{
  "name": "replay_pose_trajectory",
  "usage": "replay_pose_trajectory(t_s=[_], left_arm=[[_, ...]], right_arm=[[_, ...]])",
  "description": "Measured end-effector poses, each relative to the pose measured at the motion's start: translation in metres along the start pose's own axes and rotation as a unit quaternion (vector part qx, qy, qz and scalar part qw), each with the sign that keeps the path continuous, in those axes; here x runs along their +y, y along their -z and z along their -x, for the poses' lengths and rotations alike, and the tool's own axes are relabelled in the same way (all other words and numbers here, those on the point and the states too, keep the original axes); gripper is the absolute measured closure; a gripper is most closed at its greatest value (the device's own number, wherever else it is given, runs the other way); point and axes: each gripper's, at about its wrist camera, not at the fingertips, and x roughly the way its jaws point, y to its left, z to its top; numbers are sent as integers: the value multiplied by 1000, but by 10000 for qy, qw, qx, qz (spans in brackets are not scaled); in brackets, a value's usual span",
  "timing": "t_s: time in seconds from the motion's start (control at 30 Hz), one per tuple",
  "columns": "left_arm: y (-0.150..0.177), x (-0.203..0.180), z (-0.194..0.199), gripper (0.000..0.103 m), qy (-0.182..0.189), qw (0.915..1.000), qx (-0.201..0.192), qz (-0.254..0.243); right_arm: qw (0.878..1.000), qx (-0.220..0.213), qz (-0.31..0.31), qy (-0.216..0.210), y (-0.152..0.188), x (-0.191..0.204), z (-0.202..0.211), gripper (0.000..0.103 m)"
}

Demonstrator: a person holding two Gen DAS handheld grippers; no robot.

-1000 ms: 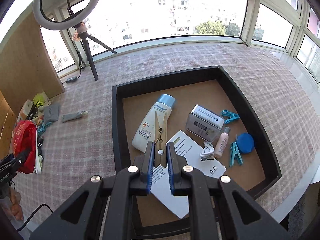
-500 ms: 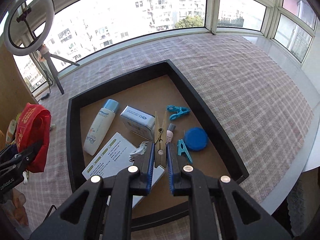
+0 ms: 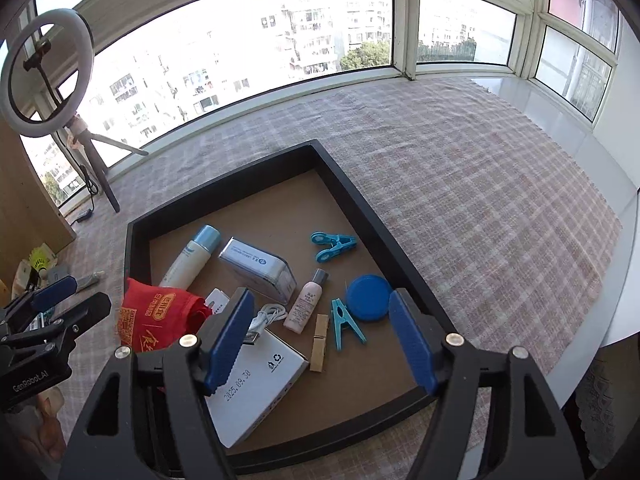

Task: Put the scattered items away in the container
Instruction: 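Move both open tools back toward the pile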

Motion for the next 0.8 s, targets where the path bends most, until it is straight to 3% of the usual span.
replay_pose_trajectory(t_s=[0.43,0.6,0.8], left_arm=[[26,89,28,21,-696,9949,-10,737],[44,138,50,21,-1036,9881,-55,1139],[78,210,77,22,-1406,9735,-49,1805]], right_arm=[[9964,18,605,-585,-5,69,-13,34],[9912,74,965,-905,-3,118,-20,34],[9803,185,1410,-1371,5,182,-25,36]])
